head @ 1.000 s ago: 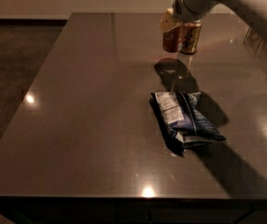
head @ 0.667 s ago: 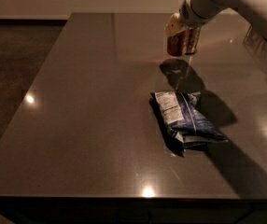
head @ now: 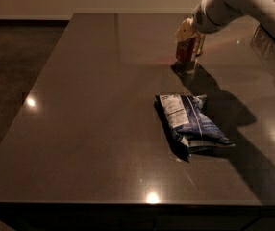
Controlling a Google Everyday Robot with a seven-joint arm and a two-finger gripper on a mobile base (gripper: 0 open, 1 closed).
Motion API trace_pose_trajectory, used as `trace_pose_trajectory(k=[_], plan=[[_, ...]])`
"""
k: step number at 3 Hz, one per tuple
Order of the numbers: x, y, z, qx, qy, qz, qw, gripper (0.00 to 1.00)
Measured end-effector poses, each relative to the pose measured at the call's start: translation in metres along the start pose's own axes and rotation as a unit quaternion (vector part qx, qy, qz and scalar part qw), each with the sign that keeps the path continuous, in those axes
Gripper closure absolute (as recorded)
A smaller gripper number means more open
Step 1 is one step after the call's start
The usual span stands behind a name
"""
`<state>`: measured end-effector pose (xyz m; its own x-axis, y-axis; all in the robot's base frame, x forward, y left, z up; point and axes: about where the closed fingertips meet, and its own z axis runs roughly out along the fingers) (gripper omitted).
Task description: Move coke can near orange can
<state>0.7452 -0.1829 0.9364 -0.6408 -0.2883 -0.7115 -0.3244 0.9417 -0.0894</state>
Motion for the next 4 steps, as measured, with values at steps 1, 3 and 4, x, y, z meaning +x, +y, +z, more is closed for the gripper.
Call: trace_pose_trajectory(k=[1, 3, 4], plan=[[0.008, -0.011, 0.002, 0.002, 0.006, 0.014, 0.9999, 0.36], [0.024, -0.022, 0.008, 0.002, 0.015, 0.027, 0.9995, 0.00], [0.029, -0.022, 0.012, 0.000, 0.016, 0.026, 0.9995, 0.00]])
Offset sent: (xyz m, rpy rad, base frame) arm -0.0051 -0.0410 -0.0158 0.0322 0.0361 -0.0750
